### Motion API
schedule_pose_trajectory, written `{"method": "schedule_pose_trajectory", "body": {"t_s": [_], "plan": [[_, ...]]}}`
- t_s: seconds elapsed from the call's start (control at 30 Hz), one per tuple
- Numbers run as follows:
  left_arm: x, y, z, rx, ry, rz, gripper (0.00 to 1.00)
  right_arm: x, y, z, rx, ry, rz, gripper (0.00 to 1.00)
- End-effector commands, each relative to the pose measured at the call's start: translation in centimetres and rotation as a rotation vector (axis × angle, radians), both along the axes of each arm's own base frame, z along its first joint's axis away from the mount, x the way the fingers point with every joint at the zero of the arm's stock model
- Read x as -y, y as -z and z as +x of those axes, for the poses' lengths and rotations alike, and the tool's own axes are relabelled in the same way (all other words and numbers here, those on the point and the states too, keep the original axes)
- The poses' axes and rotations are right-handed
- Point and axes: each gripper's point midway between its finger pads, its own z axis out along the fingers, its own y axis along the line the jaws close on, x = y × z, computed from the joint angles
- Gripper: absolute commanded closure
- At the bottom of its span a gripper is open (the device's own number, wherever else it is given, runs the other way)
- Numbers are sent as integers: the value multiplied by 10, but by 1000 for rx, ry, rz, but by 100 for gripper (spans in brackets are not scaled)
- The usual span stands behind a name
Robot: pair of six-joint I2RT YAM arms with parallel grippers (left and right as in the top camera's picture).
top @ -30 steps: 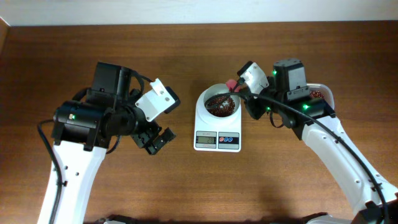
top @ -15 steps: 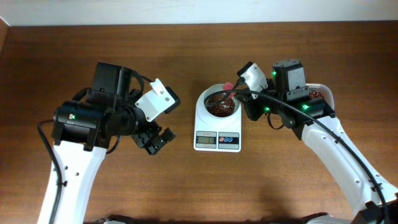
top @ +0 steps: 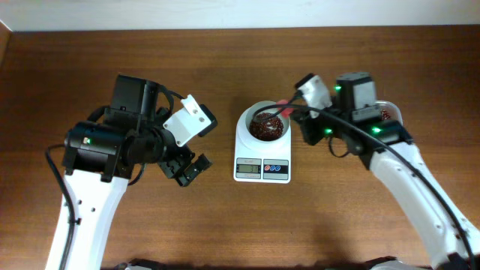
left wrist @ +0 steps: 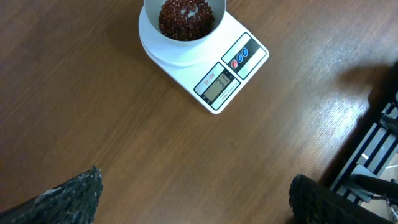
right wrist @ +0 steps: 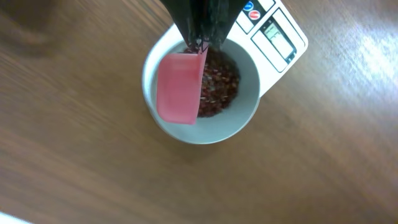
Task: Scoop and weigh 50g on scale
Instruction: 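Move the empty pink scoop with the right gripper to the bean tub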
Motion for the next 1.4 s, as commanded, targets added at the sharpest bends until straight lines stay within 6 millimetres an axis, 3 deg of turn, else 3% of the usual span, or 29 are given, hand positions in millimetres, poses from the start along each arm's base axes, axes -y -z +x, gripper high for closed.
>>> {"method": "schedule_pose_trajectory", "body": {"t_s": [0.0, 0.13, 0.23, 0.5, 0.7, 0.9, 1.0, 1.07, 1.23, 1.37], "plan": [[-2, -10, 2, 41, 6, 2, 1, 39, -50, -9, 73, 120, 26, 96], [-2, -10, 2, 41, 6, 2, 1, 72, -64, -39, 47, 207, 15, 96], [-2, -10, 2, 41, 6, 2, 1, 96, -58, -47, 12, 293, -33, 96], [-2, -10, 2, 41, 6, 2, 1, 173, -33, -45, -77, 675, -226, 96], [-2, -10, 2, 41, 6, 2, 1, 177, -9, -40, -198, 696, -265, 96], [-2, -10, 2, 41, 6, 2, 1, 180, -35, -25, -364, 705, -312, 96], [-2, -10, 2, 41, 6, 2, 1, 181, -55, -9, -423, 695, -332, 96], [-2, -10, 2, 41, 6, 2, 1, 182, -56, 5, -455, 670, -357, 96], [-2, -10, 2, 41, 6, 2, 1, 208, -6, 11, -624, 663, -572, 96], [-2, -10, 2, 41, 6, 2, 1, 214, 31, 18, -712, 647, -635, 96]]}}
